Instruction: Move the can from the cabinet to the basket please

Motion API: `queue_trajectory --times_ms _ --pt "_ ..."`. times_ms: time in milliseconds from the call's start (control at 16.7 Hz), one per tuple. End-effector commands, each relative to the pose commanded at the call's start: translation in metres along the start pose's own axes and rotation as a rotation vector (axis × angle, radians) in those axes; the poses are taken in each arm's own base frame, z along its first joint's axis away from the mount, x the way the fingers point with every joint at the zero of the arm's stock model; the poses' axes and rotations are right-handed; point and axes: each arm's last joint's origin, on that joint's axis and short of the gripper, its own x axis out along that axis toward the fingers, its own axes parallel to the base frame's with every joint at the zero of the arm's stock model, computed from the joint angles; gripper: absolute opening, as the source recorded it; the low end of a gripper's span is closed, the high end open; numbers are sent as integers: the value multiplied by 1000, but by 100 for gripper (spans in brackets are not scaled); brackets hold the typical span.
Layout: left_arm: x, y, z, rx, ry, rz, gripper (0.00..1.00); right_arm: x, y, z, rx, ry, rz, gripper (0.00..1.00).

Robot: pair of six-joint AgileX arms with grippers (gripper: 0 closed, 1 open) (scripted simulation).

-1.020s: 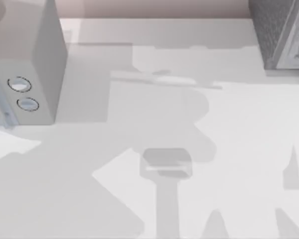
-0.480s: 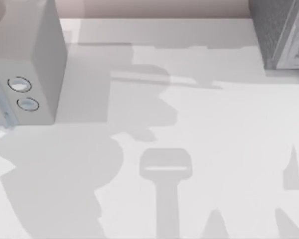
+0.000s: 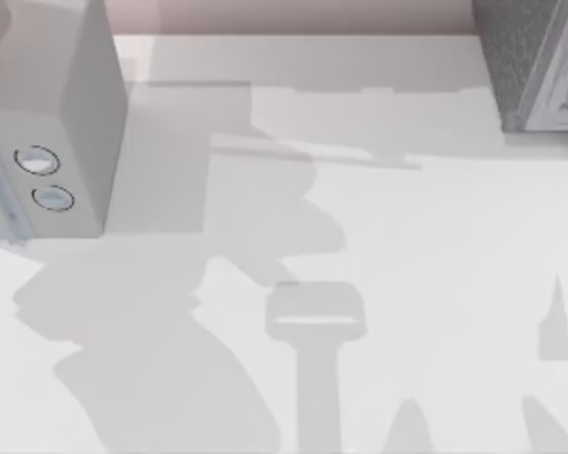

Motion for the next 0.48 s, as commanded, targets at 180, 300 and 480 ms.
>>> queue_trajectory --times_ms 180,300,480 --pt "2 -10 -3 0 23 -4 0 0 0 0 0 0 0 100" --pt "2 -10 -3 0 25 -5 0 0 0 0 0 0 0 100" --pt "2 -10 -3 0 25 -5 0 0 0 0 0 0 0 100"
